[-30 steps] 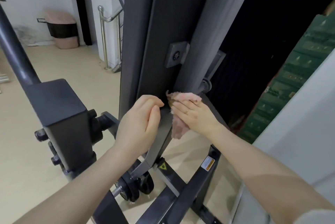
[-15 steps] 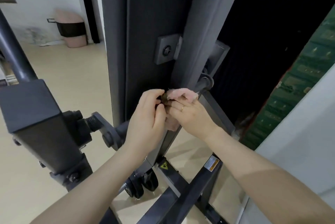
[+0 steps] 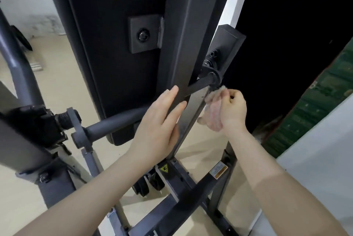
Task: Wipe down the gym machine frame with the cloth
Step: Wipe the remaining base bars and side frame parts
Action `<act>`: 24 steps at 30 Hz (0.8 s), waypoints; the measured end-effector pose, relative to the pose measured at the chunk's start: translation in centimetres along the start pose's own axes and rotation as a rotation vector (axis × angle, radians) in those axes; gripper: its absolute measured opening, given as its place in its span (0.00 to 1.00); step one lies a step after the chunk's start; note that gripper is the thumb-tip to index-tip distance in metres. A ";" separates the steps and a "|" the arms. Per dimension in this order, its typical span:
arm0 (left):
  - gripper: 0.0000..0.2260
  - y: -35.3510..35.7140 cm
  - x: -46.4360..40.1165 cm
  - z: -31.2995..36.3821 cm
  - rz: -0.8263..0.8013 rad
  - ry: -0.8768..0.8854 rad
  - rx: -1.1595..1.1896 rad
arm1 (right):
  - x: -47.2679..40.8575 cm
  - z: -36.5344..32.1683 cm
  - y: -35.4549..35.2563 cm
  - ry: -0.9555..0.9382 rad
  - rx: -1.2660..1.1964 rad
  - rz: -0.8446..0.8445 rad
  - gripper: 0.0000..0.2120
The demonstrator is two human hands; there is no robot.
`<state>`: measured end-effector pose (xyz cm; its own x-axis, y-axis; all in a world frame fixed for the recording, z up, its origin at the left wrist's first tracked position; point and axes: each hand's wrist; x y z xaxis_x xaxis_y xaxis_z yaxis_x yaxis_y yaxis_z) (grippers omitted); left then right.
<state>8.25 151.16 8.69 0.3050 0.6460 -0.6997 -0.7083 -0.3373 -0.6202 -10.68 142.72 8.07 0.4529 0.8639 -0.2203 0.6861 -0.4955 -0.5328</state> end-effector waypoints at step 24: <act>0.28 1.6 -2.1 -3.1 0.113 0.128 -0.401 | 0.3 -1.4 7.0 -0.728 -0.080 -0.184 0.10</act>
<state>8.48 147.20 8.07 0.3341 0.5078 -0.7941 -0.4459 -0.6571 -0.6078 -4.90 139.37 5.41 -0.1441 0.7610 -0.6325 0.7661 -0.3188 -0.5581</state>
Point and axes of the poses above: each hand's wrist, its own x-axis away from the middle knuckle, its own y-axis out of the palm, z = x × y, and after that the axes turned 15 degrees about x, right-handed
